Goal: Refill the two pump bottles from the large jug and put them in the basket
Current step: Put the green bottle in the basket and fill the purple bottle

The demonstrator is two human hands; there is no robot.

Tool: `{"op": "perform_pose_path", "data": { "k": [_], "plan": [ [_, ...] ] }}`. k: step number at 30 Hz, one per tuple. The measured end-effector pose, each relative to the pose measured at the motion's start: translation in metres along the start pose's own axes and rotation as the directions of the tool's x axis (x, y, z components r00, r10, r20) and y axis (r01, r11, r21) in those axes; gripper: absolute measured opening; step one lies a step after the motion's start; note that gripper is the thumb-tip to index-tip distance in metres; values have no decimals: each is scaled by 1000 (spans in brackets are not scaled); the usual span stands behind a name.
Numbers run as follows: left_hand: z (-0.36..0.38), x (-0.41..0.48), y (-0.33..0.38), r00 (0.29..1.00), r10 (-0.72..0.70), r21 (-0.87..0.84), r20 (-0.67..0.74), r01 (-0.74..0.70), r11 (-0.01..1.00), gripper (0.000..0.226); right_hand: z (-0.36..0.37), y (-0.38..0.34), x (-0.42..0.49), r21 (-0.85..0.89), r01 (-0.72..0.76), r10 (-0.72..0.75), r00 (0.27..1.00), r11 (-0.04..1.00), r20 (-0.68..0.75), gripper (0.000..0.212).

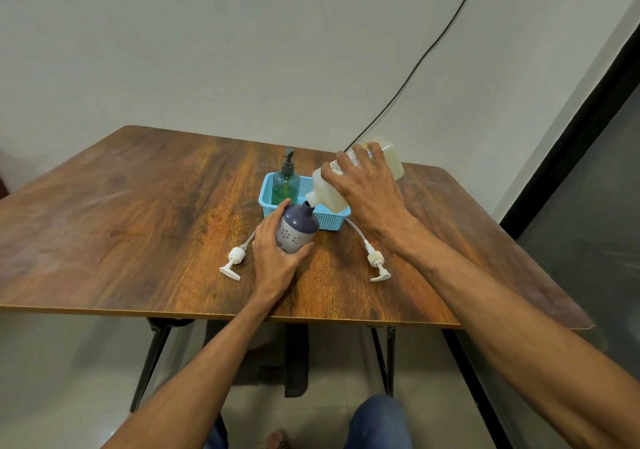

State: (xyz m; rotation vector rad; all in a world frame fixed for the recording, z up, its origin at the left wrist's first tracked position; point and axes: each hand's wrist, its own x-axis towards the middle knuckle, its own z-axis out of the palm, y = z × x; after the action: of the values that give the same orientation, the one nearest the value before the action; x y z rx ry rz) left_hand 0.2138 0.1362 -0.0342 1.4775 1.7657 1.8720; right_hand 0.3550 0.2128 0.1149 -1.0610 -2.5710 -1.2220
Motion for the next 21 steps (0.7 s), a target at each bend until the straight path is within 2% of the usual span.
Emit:
{"op": "perform_pose_path", "data": {
  "k": [16, 21],
  "plan": [
    [1, 0, -1, 1000, 1, 5, -4, -1, 1000, 90, 2, -1, -2, 21, -5, 5, 1000, 1000, -10, 61],
    [1, 0, -2, 1000, 3, 4, -7, -3, 1000, 90, 6, -2, -5, 61, -45, 46, 999, 997, -13, 60]
  ]
}}
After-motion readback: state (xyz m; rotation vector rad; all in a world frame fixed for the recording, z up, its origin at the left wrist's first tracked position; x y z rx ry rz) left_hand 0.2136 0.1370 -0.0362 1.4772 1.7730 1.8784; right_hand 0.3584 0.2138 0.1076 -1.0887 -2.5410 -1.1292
